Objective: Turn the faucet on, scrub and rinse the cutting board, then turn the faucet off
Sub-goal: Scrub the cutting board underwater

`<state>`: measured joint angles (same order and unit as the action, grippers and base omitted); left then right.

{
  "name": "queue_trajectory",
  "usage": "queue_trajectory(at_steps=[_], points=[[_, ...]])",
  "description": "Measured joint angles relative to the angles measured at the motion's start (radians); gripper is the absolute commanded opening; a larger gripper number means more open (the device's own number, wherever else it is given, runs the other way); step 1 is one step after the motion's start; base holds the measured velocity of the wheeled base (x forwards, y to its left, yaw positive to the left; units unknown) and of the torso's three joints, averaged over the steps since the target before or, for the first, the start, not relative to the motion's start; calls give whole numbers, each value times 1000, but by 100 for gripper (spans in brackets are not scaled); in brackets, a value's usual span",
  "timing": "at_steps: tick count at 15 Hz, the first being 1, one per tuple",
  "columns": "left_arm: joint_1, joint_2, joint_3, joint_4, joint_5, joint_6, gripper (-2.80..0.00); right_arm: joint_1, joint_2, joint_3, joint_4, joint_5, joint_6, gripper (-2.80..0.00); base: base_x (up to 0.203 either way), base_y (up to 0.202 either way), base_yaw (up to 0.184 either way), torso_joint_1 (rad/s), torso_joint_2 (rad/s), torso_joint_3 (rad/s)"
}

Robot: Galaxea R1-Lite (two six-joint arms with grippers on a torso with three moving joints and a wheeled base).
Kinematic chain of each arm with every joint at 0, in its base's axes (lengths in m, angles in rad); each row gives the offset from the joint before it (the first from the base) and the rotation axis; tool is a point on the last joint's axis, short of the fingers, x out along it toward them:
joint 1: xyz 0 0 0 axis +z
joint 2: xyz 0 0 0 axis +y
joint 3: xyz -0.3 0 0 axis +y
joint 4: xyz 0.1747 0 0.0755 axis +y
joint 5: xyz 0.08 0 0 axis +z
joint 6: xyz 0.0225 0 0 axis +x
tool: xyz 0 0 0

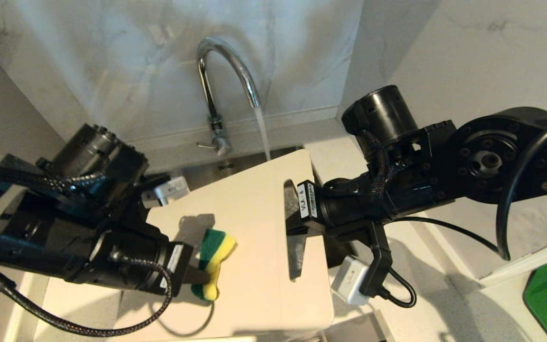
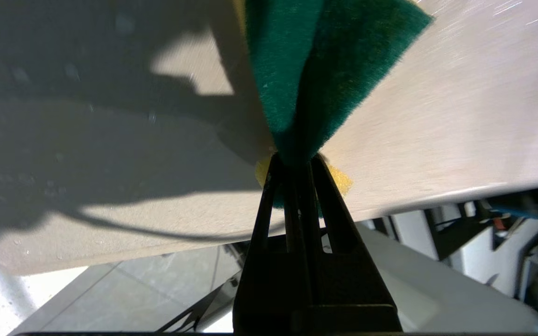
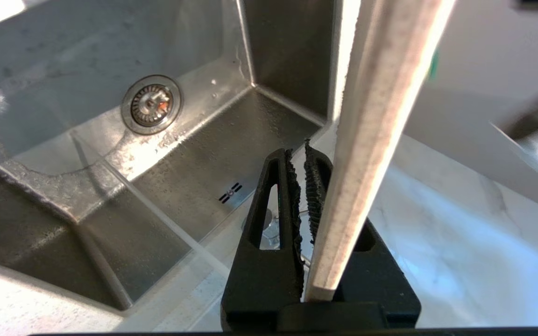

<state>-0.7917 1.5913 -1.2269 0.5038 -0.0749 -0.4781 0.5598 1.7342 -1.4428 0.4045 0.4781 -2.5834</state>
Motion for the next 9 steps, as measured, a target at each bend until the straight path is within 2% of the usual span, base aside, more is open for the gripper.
queue_trajectory(at_steps=[2, 4, 6, 9], points=[[15, 12, 114, -88, 16, -1, -280, 0, -1, 0, 3, -5, 0, -280, 0, 0, 0, 0, 0, 0], [59, 15, 212, -149, 20, -1, -280, 1, -1, 0, 1, -5, -1, -280, 0, 0, 0, 0, 0, 0], [139, 15, 319, -218, 18, 11, -280, 1, -5, 2, 0, -4, 0, -280, 0, 0, 0, 0, 0, 0], [285, 13, 485, -364, 10, 70, -280, 1, -7, 0, -1, -2, 0, -280, 0, 0, 0, 0, 0, 0]])
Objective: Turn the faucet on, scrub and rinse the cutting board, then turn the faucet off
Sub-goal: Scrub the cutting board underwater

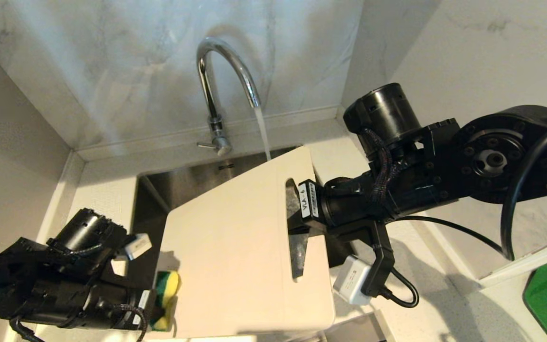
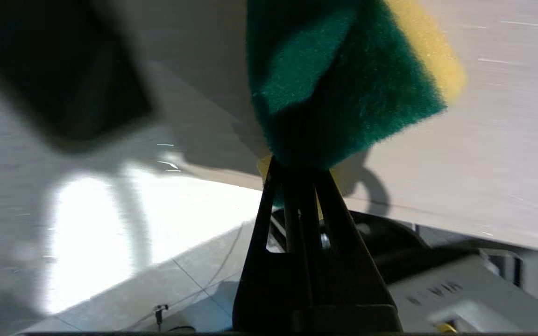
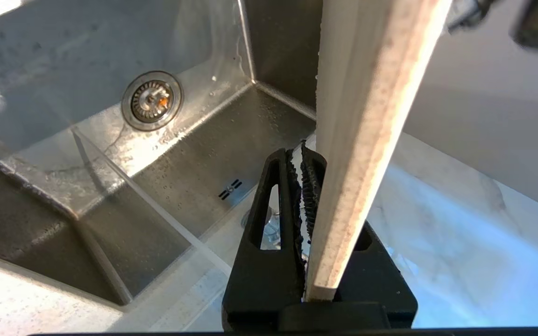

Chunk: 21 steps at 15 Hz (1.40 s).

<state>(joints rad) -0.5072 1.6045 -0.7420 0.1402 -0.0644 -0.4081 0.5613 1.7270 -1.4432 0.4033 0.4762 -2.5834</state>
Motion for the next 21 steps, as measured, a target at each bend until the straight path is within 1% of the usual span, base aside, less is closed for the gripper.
queue_trajectory(at_steps=[1, 3, 4, 6, 8, 9, 11, 14, 15, 16, 17, 19, 20, 21], points=[[51, 0, 42, -40, -13, 21, -280, 0, 0, 0, 0, 0, 0, -280, 0, 0, 0, 0, 0, 0], [165, 0, 98, -90, -62, 70, -280, 0, 0, -1, 0, 2, 1, -280, 0, 0, 0, 0, 0, 0], [224, 0, 118, -100, -89, 103, -280, 0, 0, -2, 0, 2, 1, -280, 0, 0, 0, 0, 0, 0], [301, -12, 138, -106, -114, 154, -280, 0, -1, -1, 0, 3, 1, -280, 0, 0, 0, 0, 0, 0], [324, -51, 137, -105, -115, 163, -280, 0, -2, 0, 0, 3, 1, -280, 0, 0, 0, 0, 0, 0], [330, -82, 118, -96, -115, 163, -280, 0, -3, 0, 0, 3, 1, -280, 0, 0, 0, 0, 0, 0], [336, -138, 46, -59, -105, 163, -280, 0, -8, 4, 0, 4, 0, -280, 0, 0, 0, 0, 0, 0], [354, -211, -125, 61, -96, 165, -280, 0, -15, 7, 0, 3, 0, -280, 0, 0, 0, 0, 0, 0], [347, -230, -195, 117, -102, 159, -280, 0, -17, 7, 0, 3, 0, -280, 0, 0, 0, 0, 0, 0], [317, -247, -261, 180, -105, 143, -280, 0, -18, 7, 1, 3, 0, -280, 0, 0, 0, 0, 0, 0], [261, -260, -312, 234, -105, 115, -280, 0, -18, 7, 1, 2, 0, -280, 0, 0, 0, 0, 0, 0], [92, -273, -395, 313, -92, 34, -280, 0, -17, 1, 1, 1, 3, -280, 0, 0, 0, 0, 0, 0], [6, -269, -424, 330, -75, -3, -280, 0, -17, 0, 0, 1, 7, -280, 0, 0, 0, 0, 0, 0], [-94, -254, -453, 340, -42, -43, -280, 0, -17, -1, 1, 1, 10, -280, 0, 0, 0, 0, 0, 0]])
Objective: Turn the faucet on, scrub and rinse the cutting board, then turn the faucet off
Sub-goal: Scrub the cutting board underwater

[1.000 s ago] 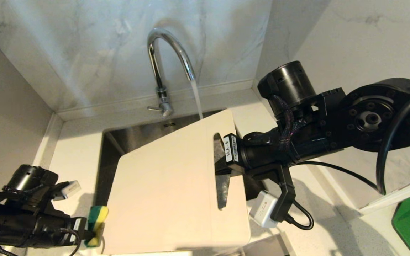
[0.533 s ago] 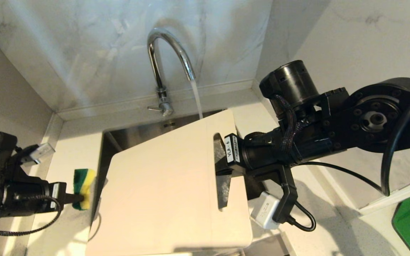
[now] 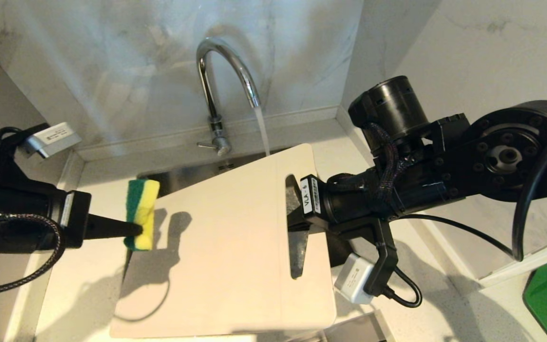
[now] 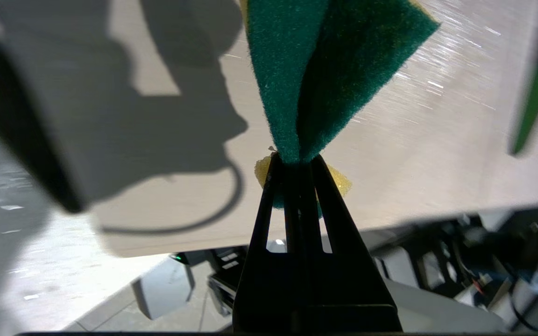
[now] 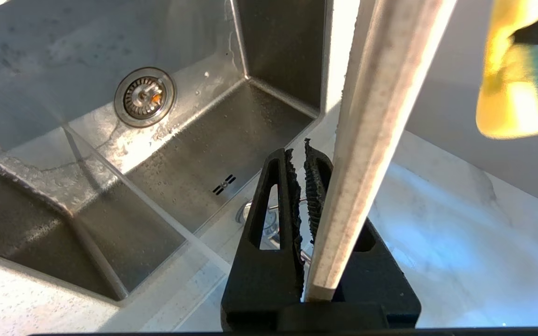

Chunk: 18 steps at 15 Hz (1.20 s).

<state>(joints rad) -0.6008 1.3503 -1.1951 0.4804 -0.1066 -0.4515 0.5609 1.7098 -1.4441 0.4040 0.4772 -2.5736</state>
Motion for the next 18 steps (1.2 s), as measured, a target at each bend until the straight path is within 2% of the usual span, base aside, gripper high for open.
queue_trajectory(at_steps=[2, 3, 5, 7, 9, 11, 15, 18], points=[[-165, 62, -42, 10, 74, -72, -280, 0, -4, -1, 0, -1, 0, -280, 0, 0, 0, 0, 0, 0], [-211, 103, -53, 12, 105, -98, -280, 0, -8, -1, 1, -1, 2, -280, 0, 0, 0, 0, 0, 0], [-251, 175, -35, 14, 134, -123, -280, 0, -16, 2, 0, -1, 11, -280, 0, 0, 0, 0, 0, 0], [-243, 220, 27, -15, 137, -127, -280, 0, -20, 7, 5, -4, 12, -280, 0, 0, 0, 0, 0, 0], [-188, 241, 115, -98, 138, -122, -280, 0, -22, 12, 0, -7, 12, -280, 0, 0, 0, 0, 0, 0], [-100, 249, 204, -179, 138, -97, -280, 0, -25, 14, 1, -6, 12, -280, 0, 0, 0, 0, 0, 0], [108, 257, 366, -304, 127, 15, -280, 2, -31, 19, -1, -2, 13, -280, 0, 0, 0, 0, 0, 0], [266, 266, 402, -364, 95, 107, -280, 5, -35, 26, -1, 1, 14, -280, 0, 0, 0, 0, 0, 0]])
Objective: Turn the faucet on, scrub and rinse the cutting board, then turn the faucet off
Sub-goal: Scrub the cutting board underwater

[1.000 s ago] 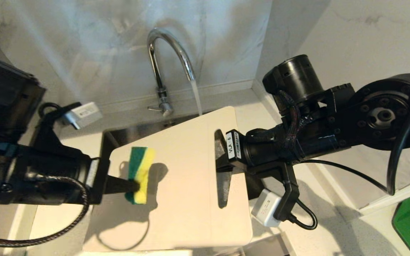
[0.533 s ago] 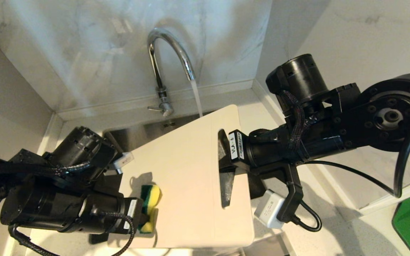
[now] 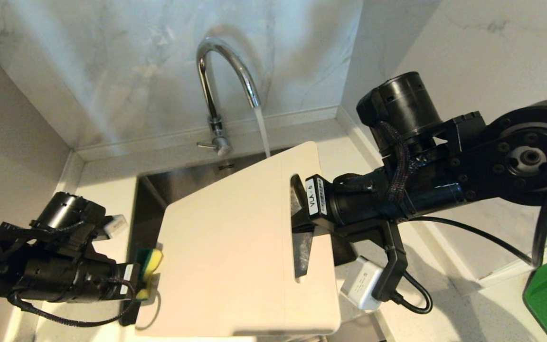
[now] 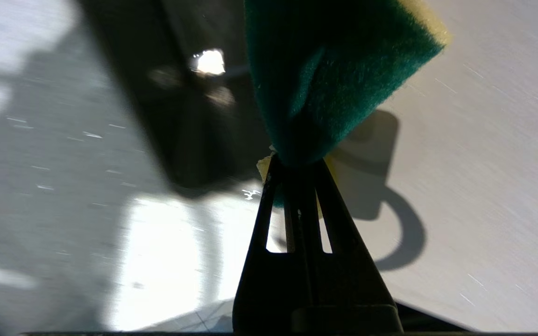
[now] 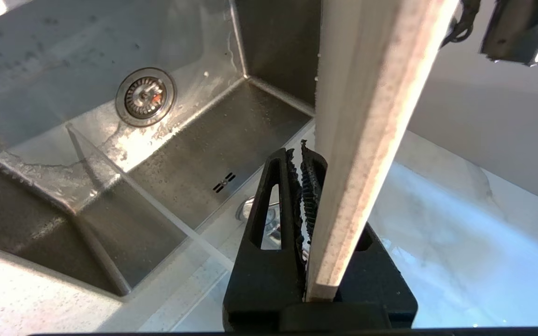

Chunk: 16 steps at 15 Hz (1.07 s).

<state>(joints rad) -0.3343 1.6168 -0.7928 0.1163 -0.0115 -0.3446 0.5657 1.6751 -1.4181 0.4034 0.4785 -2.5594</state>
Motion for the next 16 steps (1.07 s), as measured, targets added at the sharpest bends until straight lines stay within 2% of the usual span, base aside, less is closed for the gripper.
queue_trajectory(at_steps=[4, 7, 11, 13, 15, 16], points=[[152, -4, -50, -7, -31, 80, -280, 1, -3, 11, -15, 6, -1, -280, 0, 0, 0, 0, 0, 0], [216, -56, -160, 15, -90, 73, -280, -1, -4, 29, -39, 4, 1, -280, 0, 0, 0, 0, 0, 0], [281, -118, -377, 131, -106, 60, -280, 0, -6, 35, -39, 4, 1, -280, 0, 0, 0, 0, 0, 0], [248, -144, -439, 193, -108, 40, -280, -1, -11, 38, -39, 4, 2, -280, 0, 0, 0, 0, 0, 0], [128, -174, -458, 256, -115, 13, -280, -3, -12, 39, -39, 4, 2, -280, 0, 0, 0, 0, 0, 0], [40, -188, -464, 286, -116, -18, -280, -3, -12, 39, -40, 3, 3, -280, 0, 0, 0, 0, 0, 0]])
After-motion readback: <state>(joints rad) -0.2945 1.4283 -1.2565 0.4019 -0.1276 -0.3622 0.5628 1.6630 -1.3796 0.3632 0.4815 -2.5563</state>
